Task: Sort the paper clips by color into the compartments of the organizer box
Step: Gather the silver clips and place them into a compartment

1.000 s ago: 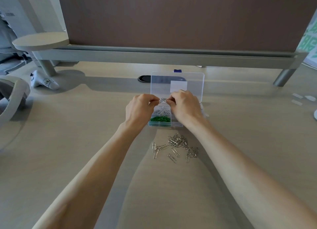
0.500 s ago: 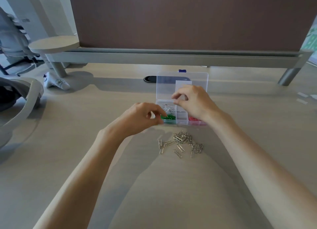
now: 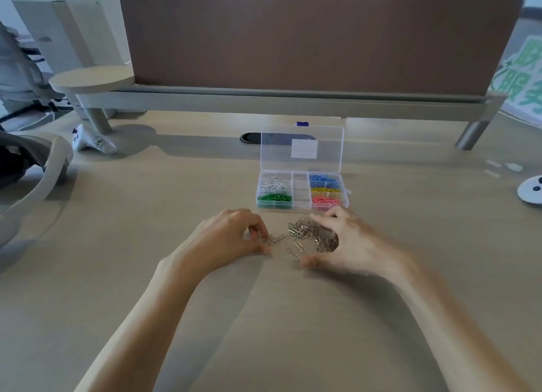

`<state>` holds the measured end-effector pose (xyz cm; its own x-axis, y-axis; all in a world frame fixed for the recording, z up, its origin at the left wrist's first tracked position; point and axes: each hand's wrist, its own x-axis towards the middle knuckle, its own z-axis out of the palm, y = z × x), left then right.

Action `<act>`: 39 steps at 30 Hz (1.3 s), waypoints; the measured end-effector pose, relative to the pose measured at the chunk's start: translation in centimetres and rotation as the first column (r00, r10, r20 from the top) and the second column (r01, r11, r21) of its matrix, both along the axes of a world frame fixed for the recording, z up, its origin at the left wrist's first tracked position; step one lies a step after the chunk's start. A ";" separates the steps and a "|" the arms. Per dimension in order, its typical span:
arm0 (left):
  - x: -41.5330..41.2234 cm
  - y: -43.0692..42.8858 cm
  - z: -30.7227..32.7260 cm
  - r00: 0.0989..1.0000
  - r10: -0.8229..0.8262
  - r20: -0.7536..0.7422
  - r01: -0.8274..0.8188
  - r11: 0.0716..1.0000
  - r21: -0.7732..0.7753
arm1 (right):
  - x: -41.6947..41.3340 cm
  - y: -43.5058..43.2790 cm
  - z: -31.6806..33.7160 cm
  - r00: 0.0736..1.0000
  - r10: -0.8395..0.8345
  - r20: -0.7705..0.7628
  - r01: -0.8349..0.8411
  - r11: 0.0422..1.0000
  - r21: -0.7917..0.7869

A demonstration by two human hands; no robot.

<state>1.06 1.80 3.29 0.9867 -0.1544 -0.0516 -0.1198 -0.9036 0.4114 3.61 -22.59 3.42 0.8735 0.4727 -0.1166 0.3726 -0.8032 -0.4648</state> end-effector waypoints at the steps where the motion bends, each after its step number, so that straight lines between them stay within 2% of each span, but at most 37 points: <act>1: -0.1 -0.1 -0.1 1.000 0.010 0.012 -0.010 1.000 -0.019 | -0.2 -0.3 -0.2 1.000 -0.020 0.015 0.020 1.000 0.024; 6: -0.4 -1.7 -0.9 0.990 0.075 0.122 -0.064 0.994 -0.087 | 0.0 -1.5 -0.9 0.989 -0.095 0.112 0.089 0.994 0.057; 11: -0.5 -3.2 -2.1 0.963 0.097 0.250 -0.063 0.988 -0.138 | 0.1 -0.4 -2.0 0.958 -0.208 0.199 0.163 0.962 0.221; 14: -0.4 -3.0 -2.2 0.959 0.098 0.264 -0.054 0.984 -0.167 | -0.1 0.1 -2.2 0.948 -0.232 0.217 0.161 0.939 0.302; 17: -0.3 -2.1 -1.6 0.976 0.053 0.211 -0.022 0.989 -0.148 | -0.3 0.0 -2.0 0.947 -0.266 0.180 0.182 0.907 0.381; 21: -0.3 -2.1 -1.6 0.977 -0.036 0.211 0.038 0.999 -0.005 | -0.6 0.7 -2.0 0.973 -0.192 0.126 0.168 0.969 0.180; 24: 0.1 -2.4 -2.5 0.963 -0.058 0.261 0.078 0.995 -0.067 | -0.8 1.6 -2.4 0.974 -0.140 0.176 0.124 0.987 0.099; 27: 0.5 -2.2 -3.3 0.949 -0.028 0.313 0.083 0.983 -0.162 | -0.4 2.2 -3.0 0.962 -0.149 0.230 0.122 0.984 0.127; 31: 1.0 -2.2 -3.6 0.948 0.037 0.315 0.050 0.964 -0.262 | 0.1 2.7 -3.1 0.971 -0.149 0.189 0.104 0.968 0.227; 39: 2.0 -2.7 -3.2 0.971 -0.006 0.240 0.060 0.974 -0.220 | 0.1 3.2 -2.9 0.967 -0.133 0.216 0.068 0.956 0.285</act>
